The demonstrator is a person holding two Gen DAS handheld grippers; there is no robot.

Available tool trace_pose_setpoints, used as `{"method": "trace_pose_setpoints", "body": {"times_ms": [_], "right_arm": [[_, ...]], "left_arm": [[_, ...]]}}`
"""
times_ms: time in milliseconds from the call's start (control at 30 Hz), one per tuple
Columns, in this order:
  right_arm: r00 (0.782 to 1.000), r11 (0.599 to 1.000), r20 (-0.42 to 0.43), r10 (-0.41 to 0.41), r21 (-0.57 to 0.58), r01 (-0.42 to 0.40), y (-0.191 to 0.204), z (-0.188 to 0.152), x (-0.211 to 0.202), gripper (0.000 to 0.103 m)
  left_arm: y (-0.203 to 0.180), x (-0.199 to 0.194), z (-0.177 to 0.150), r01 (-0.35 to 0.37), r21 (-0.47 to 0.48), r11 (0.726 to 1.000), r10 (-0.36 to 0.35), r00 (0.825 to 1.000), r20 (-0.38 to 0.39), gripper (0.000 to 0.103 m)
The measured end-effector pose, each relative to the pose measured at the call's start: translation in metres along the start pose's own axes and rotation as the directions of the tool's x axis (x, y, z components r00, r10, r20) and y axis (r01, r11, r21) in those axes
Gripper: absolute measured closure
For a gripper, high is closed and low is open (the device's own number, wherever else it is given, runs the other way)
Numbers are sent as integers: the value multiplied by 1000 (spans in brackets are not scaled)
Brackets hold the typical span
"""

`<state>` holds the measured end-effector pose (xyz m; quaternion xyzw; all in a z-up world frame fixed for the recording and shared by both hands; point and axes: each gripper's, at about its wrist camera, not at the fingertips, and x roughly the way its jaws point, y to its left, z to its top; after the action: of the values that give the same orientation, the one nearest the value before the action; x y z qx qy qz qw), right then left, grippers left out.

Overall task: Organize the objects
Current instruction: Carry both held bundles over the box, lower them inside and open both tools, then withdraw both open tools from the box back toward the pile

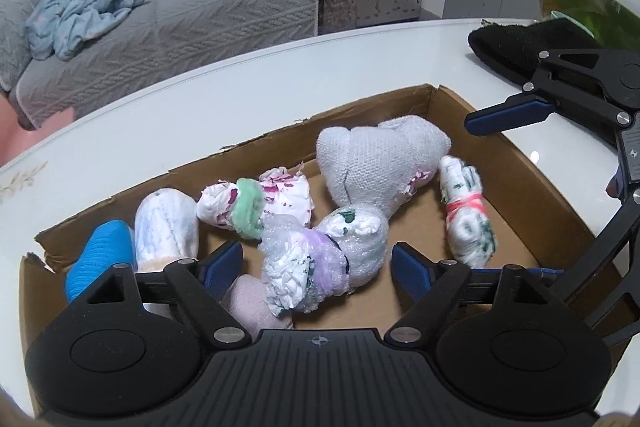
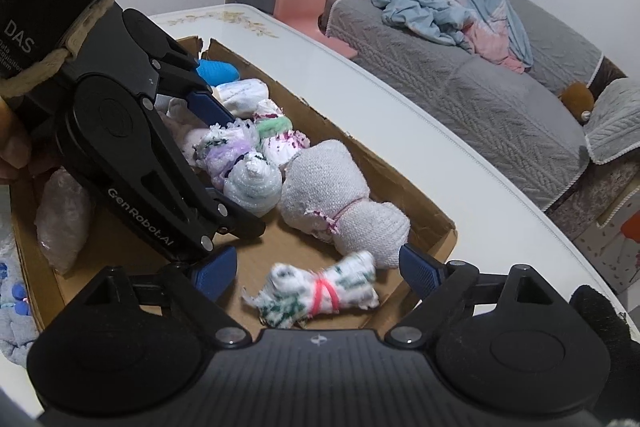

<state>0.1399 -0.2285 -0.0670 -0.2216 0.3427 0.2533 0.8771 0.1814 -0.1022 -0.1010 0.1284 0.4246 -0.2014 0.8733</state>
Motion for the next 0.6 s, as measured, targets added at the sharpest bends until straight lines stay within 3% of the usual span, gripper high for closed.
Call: {"method": "trace_pose_setpoints", "body": {"times_ms": [600], "right_arm": [[998,997,-33,-53,55,54,5,3,-5,11]], "left_arm": [[-6,-35,0,15,-35,999,-12,998,62,14]]}}
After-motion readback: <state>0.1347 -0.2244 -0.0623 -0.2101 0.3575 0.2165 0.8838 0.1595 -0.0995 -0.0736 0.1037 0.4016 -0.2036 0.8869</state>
